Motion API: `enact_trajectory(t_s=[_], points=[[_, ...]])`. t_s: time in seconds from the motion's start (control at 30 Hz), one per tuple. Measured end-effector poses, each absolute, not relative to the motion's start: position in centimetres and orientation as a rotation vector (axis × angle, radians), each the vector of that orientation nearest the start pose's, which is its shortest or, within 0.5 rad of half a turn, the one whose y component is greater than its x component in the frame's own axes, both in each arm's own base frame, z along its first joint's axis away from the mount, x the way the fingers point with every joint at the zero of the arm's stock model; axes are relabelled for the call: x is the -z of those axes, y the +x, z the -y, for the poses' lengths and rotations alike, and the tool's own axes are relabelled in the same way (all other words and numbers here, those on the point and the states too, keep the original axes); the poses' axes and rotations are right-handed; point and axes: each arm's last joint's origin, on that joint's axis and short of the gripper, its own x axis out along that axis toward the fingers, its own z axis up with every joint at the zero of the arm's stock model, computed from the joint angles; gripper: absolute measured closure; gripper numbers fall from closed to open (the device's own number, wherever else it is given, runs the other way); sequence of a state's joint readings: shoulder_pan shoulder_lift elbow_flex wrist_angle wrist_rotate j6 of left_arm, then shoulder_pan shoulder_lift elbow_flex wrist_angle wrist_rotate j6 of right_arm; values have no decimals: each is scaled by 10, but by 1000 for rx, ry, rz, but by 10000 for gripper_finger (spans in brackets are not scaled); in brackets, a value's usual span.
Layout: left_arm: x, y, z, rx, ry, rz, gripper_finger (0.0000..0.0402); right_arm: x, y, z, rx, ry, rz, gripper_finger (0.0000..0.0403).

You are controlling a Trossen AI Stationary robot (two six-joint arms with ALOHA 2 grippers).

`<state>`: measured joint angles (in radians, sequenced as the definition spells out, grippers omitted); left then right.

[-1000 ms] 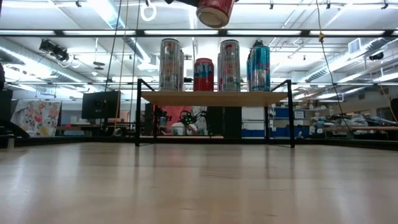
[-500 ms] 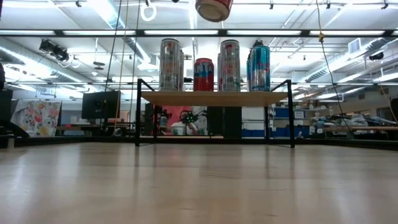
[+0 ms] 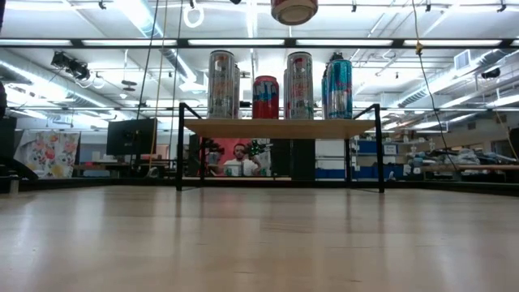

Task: Place canned beverage on shelf
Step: Put the red soda can on the shelf aligned with the other red soda can

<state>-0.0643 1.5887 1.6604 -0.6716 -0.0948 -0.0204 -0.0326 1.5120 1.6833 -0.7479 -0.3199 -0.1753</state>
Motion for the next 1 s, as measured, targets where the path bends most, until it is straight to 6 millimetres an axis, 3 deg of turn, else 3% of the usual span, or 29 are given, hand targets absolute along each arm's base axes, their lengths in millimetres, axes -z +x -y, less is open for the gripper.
enact_trajectory(t_s=[0.27,0.87,1.0], points=[[-390,344,19,-25,54,-598,89,-416,316,1,-319,-70,-545,76],[-388,343,21,0,99,-620,143,-413,316,2,-322,-70,-564,76],[-387,341,16,-63,125,-652,154,-414,319,6,-283,-79,-549,76]])
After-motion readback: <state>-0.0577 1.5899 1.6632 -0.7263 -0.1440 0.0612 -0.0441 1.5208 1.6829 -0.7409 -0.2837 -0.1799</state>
